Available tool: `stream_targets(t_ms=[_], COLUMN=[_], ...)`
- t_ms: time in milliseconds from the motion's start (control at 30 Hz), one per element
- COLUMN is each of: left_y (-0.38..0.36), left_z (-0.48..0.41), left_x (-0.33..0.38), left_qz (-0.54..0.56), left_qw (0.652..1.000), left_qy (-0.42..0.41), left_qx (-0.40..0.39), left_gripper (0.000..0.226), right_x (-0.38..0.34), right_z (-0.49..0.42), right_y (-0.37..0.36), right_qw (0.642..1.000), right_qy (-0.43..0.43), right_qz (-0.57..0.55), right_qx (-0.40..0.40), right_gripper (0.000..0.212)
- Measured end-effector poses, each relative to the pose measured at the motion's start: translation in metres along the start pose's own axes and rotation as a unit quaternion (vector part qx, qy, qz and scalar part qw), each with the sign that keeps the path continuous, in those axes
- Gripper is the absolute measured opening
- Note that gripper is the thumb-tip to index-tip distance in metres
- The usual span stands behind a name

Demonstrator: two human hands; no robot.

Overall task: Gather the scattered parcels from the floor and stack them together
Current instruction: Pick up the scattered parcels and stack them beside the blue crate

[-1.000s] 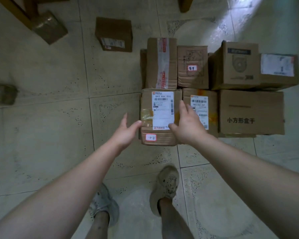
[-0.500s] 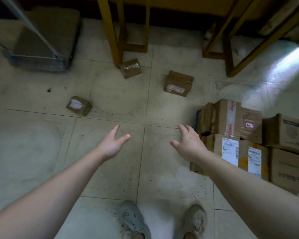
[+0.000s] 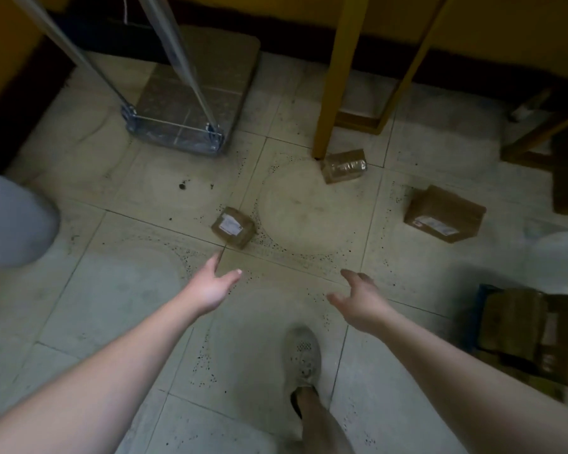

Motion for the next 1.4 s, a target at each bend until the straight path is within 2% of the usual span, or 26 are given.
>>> stream_targets(t_ms=[200,400,600,767,833,867,967,1000,1067,1133,1200,1400], left_y=[0.030,0.030,-0.001,-0.049,-0.065,-0.073,-0.083,-0.082,-0.078,-0.062,-0.039,0.065], left_z=[-0.096,-0.203,-0.328,-0.421,-0.446,-0.455,-0.456,-0.449,-0.426,-0.395,-0.363,-0.241], left_x=[-0.023,-0.060,-0.102,-0.126,-0.129,-0.131,-0.133,-0.133,-0.131,-0.118,-0.096,-0.006], left_qz=[0.013,-0.010,-0.017,-0.008,0.022,0.046,0.079,0.082,0.098,0.119,0.144,0.237], left_qw=[1.000,0.998,0.998,0.999,0.998,0.996,0.988,0.987,0.986,0.985,0.980,0.951], left_qy=[0.025,0.045,0.041,0.031,0.043,0.056,0.081,0.079,0.072,0.056,0.046,0.033], left_qx=[0.008,-0.041,-0.043,-0.029,-0.037,-0.055,-0.104,-0.112,-0.116,-0.114,-0.131,-0.194], left_gripper=[0.072,0.069,0.068,0.073,0.069,0.063,0.033,0.031,0.043,0.050,0.044,0.040], right_x=[-0.059,-0.102,-0.131,-0.135,-0.136,-0.136,-0.136,-0.136,-0.136,-0.138,-0.145,-0.193], right_z=[-0.098,-0.176,-0.287,-0.366,-0.388,-0.395,-0.399,-0.393,-0.372,-0.341,-0.301,-0.157], right_y=[-0.033,-0.109,-0.204,-0.277,-0.299,-0.308,-0.318,-0.317,-0.311,-0.294,-0.268,-0.152], right_qw=[0.999,0.996,0.982,0.960,0.953,0.948,0.924,0.918,0.906,0.888,0.874,0.865], right_qy=[0.001,-0.046,-0.087,-0.115,-0.117,-0.111,-0.103,-0.110,-0.125,-0.142,-0.142,-0.109], right_qz=[0.019,-0.067,-0.161,-0.255,-0.279,-0.297,-0.369,-0.380,-0.405,-0.436,-0.464,-0.481], right_qx=[-0.026,-0.036,-0.044,-0.013,-0.014,-0.019,0.001,0.005,0.008,0.019,0.034,0.086], right_gripper=[0.068,0.067,0.073,0.060,0.062,0.057,0.026,0.025,0.039,0.040,0.032,0.034])
Point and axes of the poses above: each hand's wrist, its own z-axis away from the middle knuckle, its own y-axis out of the back of the hand, x = y × z, the point moved 3 cm from there along -z, towards the middle knuckle, and after that the axes turned 7 degrees about x, right-handed, at the moved point
